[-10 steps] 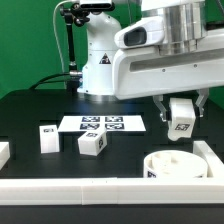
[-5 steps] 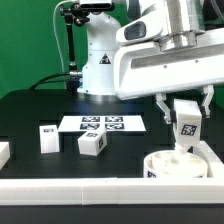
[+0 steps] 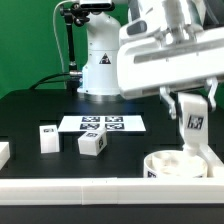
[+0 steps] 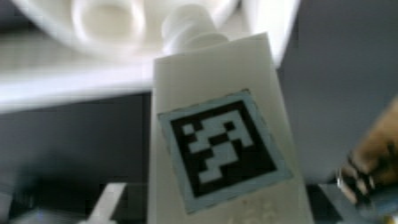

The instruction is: Assemble stool

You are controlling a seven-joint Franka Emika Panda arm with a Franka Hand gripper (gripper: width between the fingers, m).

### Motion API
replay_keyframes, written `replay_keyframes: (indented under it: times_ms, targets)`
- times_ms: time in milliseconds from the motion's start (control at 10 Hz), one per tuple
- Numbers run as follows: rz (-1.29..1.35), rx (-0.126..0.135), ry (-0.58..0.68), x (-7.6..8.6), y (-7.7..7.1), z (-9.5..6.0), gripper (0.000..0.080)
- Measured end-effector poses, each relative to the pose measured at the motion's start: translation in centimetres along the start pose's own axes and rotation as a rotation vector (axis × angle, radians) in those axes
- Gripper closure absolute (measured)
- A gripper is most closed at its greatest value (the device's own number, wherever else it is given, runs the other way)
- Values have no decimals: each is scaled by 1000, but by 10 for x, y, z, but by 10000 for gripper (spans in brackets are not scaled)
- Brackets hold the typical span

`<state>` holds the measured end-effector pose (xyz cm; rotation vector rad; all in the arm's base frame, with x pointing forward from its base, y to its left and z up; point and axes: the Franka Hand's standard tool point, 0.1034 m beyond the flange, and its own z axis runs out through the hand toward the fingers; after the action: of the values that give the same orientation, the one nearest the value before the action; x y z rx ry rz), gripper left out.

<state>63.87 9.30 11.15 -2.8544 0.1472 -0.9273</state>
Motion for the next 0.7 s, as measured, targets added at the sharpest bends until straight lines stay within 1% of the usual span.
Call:
replay_keyframes:
  times_ms: [100, 200, 300, 600, 700]
  targets:
    - [-3, 1, 11, 4, -1, -2, 472]
    - [-5, 1, 11, 2, -1, -1, 472]
    - [-7, 4, 13, -6, -6, 0, 472]
    - [-12, 14, -8, -21, -22, 1, 472]
    - [-14, 15, -14, -25, -24, 4, 472]
